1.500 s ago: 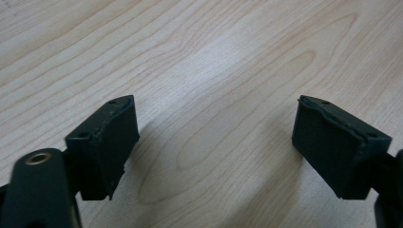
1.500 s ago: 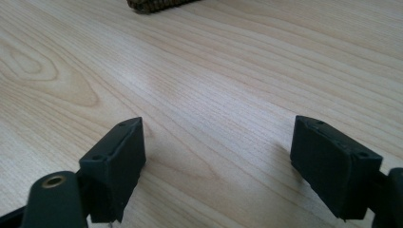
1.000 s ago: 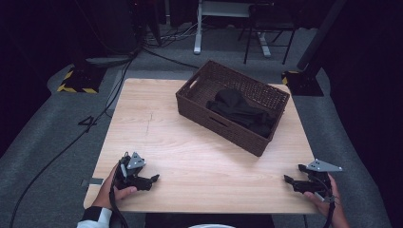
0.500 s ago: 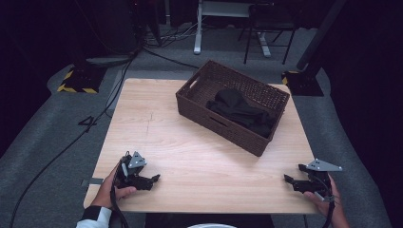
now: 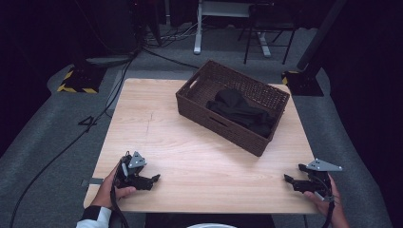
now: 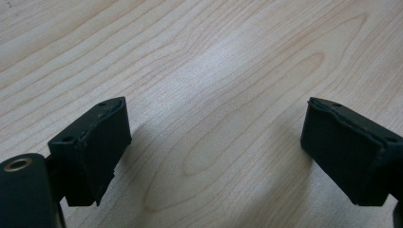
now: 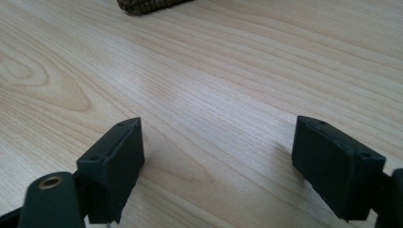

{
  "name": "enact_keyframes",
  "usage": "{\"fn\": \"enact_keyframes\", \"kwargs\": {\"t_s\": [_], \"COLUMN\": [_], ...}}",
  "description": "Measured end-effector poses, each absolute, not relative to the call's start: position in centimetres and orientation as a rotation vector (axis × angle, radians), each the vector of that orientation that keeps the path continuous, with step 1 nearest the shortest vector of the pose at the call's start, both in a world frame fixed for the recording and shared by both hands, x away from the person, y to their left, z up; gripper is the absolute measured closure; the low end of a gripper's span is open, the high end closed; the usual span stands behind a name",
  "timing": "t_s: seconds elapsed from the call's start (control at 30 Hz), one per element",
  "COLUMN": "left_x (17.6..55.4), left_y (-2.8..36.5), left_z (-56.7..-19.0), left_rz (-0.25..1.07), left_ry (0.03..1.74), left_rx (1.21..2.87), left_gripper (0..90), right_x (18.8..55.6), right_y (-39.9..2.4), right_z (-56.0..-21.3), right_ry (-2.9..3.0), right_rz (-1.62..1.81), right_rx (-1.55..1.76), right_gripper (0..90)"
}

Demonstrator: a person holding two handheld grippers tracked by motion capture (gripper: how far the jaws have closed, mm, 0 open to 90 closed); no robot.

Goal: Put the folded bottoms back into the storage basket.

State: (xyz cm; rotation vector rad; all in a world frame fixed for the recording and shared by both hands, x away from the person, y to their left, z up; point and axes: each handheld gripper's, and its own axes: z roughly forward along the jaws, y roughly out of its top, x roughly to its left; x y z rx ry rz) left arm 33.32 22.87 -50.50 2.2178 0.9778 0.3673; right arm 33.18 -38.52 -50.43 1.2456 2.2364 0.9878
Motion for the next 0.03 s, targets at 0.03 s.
{"fn": "enact_keyframes", "kwargs": {"t_s": [0.03], "left_x": [33.34], "left_y": [22.87], "left_z": [-50.5], "left_rz": [0.367], "left_ry": [0.977], "left_rx": [2.217], "left_gripper": [9.8], "right_x": [33.18], "right_y": [-38.52], "right_z": [-50.43], "right_ry": [2.237], "right_rz": [0.988], "right_rx": [1.245], "right_gripper": [18.3]}}
